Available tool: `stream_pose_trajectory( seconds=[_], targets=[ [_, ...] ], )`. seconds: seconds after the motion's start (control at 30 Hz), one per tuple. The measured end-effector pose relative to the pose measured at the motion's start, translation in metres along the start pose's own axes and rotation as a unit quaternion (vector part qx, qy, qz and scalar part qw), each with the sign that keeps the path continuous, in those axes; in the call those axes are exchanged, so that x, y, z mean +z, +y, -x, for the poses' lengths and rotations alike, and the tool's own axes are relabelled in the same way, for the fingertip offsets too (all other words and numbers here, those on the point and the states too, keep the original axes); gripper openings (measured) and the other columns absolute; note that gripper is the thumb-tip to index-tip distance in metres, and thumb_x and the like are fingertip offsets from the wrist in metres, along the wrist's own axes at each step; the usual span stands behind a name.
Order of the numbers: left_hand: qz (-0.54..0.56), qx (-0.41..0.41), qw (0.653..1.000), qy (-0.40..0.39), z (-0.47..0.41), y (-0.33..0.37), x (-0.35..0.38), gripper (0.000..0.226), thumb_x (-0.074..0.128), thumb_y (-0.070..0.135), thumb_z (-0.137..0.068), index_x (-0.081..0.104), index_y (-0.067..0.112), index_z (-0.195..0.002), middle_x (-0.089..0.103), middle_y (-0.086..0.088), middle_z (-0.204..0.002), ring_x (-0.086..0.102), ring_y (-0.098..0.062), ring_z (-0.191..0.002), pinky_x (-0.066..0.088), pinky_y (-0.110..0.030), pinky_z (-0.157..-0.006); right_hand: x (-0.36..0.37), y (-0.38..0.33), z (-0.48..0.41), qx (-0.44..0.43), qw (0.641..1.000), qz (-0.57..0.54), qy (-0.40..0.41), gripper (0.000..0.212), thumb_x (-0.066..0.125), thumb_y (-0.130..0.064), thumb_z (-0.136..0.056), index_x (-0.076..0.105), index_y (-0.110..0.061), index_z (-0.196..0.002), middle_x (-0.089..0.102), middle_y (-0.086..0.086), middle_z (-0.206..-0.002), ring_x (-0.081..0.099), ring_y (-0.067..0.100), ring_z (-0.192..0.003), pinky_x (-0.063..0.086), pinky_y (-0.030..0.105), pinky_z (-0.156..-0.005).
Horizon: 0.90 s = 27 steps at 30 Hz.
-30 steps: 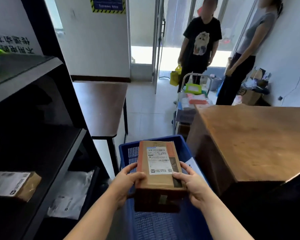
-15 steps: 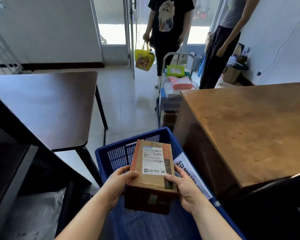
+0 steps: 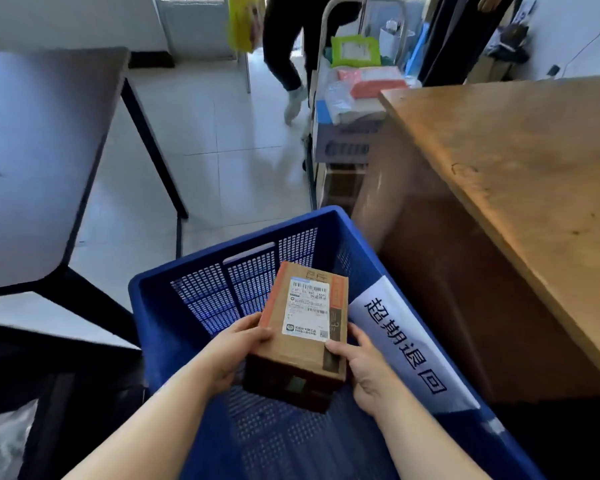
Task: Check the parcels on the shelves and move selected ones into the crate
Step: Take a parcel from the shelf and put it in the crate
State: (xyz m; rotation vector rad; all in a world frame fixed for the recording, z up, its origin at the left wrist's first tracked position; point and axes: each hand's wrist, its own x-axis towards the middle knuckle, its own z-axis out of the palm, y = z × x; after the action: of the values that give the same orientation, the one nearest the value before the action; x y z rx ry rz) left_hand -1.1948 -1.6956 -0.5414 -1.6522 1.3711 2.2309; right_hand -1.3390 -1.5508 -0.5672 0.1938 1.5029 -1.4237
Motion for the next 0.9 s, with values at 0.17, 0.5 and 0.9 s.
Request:
stream_pose_trajectory(
  seconds=[0.17,0.5,0.9],
  targets=[
    [-0.027,-0.06,0.997,-0.043,-0.109,-0.02,-0.022,0.046,0.055,0.026,-0.095,0.045,0.043,-0.137,0.07,-0.004,-0.113,0.067,-0.02,-0.085,0.055,-0.034,-0.064,0.001,0.052,-0.096,0.014,0.999,-0.022,0.032,0.056,0.065,0.008,-0.081,0.049,-0.021,-0.127,0.071,0.011,-0.112,0.07,0.029,-0.096,0.057,0.044,-0.083],
    [-0.094,-0.048,0.994,-0.016,-0.277,-0.064,-0.039,0.04,0.064,0.033,-0.089,0.054,0.019,-0.125,0.065,-0.007,-0.111,0.064,-0.021,-0.086,0.051,-0.029,-0.06,0.001,0.122,-0.241,0.058,0.993,-0.047,0.092,0.059,0.063,0.003,-0.085,0.042,-0.013,-0.138,0.069,0.015,-0.114,0.069,0.03,-0.095,0.058,0.042,-0.079],
    [-0.156,0.01,0.986,0.052,-0.408,-0.116,-0.039,0.03,0.075,0.032,-0.079,0.067,0.018,-0.105,0.068,-0.003,-0.108,0.065,-0.02,-0.099,0.053,-0.04,-0.095,-0.02,0.189,-0.355,0.074,0.986,-0.041,0.144,0.068,0.064,0.009,-0.08,0.044,-0.018,-0.139,0.067,0.009,-0.12,0.065,0.026,-0.105,0.055,0.034,-0.077]
  ],
)
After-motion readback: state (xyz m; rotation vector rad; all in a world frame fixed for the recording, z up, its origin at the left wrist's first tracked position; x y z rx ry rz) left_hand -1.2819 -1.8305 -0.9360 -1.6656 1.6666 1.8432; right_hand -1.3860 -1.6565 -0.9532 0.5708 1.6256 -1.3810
